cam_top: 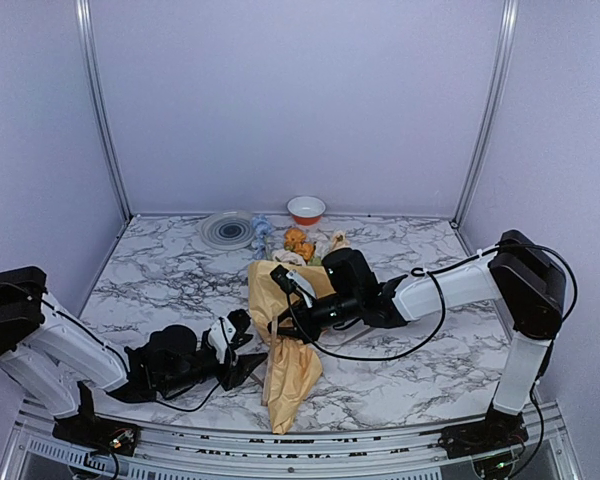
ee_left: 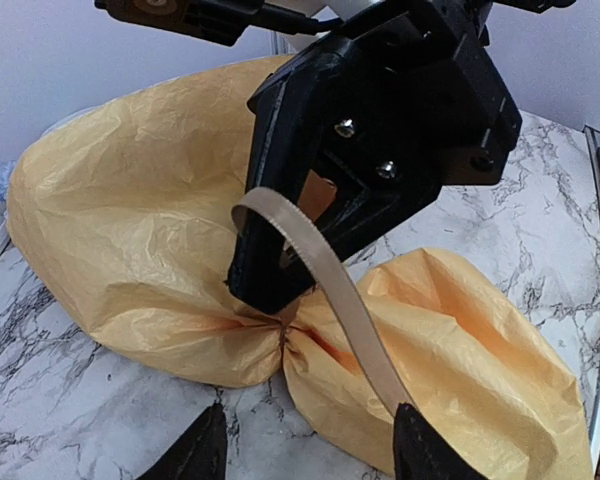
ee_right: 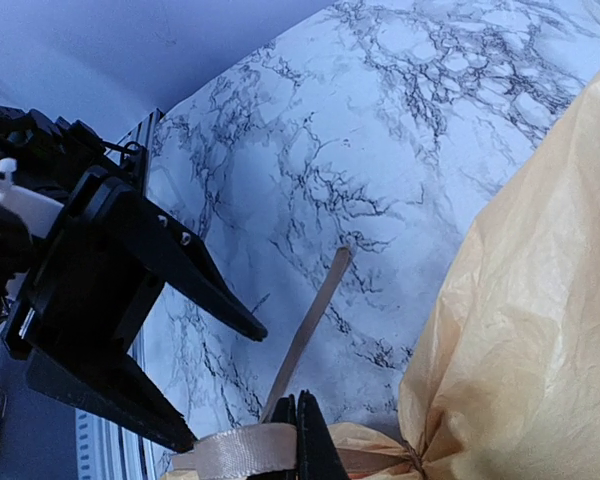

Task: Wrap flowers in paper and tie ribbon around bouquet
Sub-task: Cross the half-tied ribbon over the folded bouquet.

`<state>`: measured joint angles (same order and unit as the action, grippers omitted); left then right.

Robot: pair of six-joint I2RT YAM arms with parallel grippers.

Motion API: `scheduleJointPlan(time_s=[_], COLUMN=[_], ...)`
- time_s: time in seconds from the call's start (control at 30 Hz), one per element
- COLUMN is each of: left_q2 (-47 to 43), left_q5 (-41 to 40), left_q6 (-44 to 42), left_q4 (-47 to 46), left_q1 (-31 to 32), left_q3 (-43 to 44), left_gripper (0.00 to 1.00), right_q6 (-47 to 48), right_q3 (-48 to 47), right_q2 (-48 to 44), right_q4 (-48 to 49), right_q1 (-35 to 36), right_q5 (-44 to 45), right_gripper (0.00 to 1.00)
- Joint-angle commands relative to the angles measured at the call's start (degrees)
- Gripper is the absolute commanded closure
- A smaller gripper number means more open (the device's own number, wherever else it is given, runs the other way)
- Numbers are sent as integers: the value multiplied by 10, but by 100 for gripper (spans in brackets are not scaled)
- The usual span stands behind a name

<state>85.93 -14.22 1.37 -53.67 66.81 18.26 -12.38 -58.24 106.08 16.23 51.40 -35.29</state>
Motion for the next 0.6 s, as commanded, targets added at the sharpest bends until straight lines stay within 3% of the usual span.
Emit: scheduleJointPlan(time_s=[0.0, 0.07, 0.2, 0.37, 0.5, 0.57], left_q2=[65, 100, 163, 205, 185, 165], left_q5=[71, 113, 184, 222, 247, 259], left_q6=[32, 37, 53, 89, 85, 73], left_q4=[-205, -262, -280, -372, -309, -268], left_q1=[-42, -52, -65, -91, -120, -122], left_q3=[-11, -5, 34, 12, 2, -3], left_gripper=[53, 53, 47, 46, 45, 40], right_q6=[1, 4, 5, 9, 11, 12], right_q3=[-16, -17, -18, -16, -23, -23], right_q2=[-17, -17, -20, -23, -20, -21], right_q4=[13, 9, 4, 1, -3, -2], right_q1=[4, 4, 4, 2, 0, 0], right_q5=[-13, -14, -12, -10, -11, -11], right_gripper=[100, 100, 100, 100, 100, 100])
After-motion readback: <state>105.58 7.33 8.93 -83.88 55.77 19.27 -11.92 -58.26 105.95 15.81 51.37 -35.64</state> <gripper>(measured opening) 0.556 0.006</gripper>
